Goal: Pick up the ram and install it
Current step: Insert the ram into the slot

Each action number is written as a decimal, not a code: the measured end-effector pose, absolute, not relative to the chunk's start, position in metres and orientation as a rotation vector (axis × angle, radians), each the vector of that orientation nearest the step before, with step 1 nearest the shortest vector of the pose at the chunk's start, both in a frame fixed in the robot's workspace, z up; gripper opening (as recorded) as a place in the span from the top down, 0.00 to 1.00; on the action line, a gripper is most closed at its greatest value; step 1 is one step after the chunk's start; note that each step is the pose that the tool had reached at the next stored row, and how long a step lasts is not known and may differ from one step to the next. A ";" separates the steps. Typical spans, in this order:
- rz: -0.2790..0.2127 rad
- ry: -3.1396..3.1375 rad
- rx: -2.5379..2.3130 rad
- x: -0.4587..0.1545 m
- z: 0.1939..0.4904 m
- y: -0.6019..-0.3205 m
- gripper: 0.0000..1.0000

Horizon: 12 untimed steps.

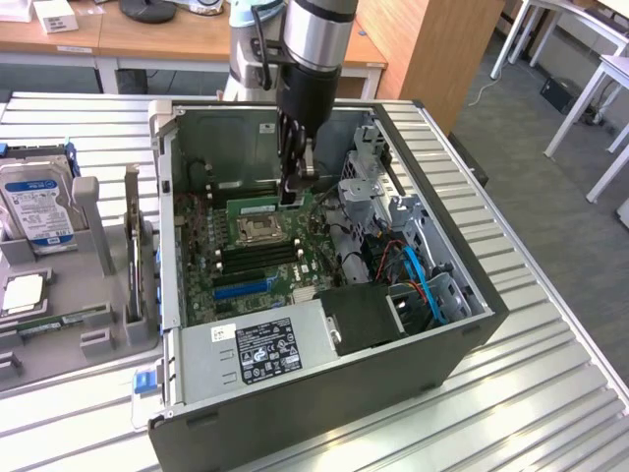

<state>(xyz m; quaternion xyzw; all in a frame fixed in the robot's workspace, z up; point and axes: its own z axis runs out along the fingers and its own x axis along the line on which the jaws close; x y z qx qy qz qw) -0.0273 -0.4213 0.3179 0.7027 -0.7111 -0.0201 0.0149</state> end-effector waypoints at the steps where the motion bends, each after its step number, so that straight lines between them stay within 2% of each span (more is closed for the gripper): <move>1: -0.063 -2.213 2.187 -0.027 0.317 -0.421 0.88; 12: -0.063 -2.213 2.187 -0.027 0.306 -0.421 0.88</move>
